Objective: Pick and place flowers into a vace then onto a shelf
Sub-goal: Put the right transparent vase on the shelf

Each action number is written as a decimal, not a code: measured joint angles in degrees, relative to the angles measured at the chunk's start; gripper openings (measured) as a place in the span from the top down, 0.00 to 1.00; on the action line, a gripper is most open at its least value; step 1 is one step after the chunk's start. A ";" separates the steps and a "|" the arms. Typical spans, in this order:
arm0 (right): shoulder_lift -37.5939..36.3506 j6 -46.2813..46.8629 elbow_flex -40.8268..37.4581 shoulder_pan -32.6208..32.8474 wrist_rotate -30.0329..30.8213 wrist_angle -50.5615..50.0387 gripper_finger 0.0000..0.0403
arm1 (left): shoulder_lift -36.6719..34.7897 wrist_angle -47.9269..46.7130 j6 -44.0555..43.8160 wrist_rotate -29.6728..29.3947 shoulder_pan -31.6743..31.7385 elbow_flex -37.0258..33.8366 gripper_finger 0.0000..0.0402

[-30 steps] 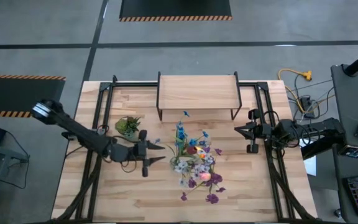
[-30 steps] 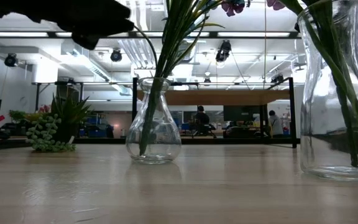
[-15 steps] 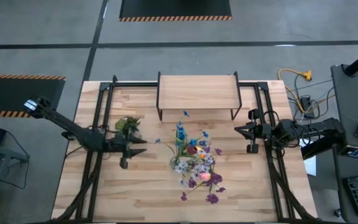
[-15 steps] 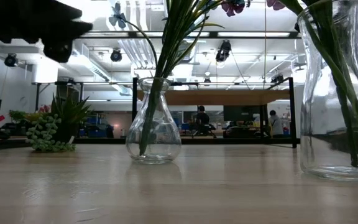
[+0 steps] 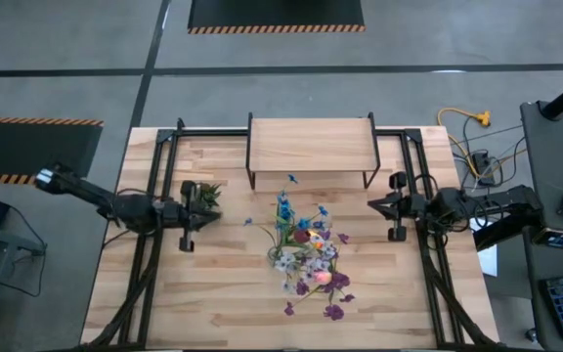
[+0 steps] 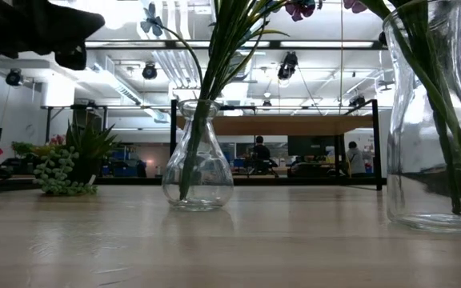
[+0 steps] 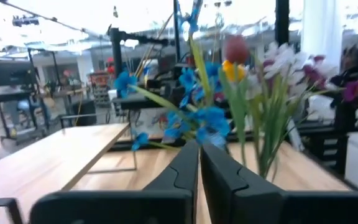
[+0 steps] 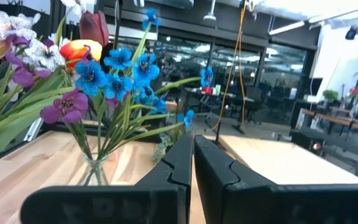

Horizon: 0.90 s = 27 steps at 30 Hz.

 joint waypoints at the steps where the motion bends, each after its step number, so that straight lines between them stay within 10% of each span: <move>1: 0.02 0.38 -0.01 0.02 0.02 -0.41 0.98 | -0.82 -2.60 -0.01 0.58 1.22 0.95 1.00; 16: 0.17 2.08 -0.02 0.01 4.20 -1.22 0.96 | -14.18 -16.53 -3.39 2.61 4.62 -1.86 1.00; 27: 0.75 11.25 -0.02 0.02 2.84 -5.23 0.63 | -17.68 -17.06 -4.15 4.55 4.62 -4.46 1.00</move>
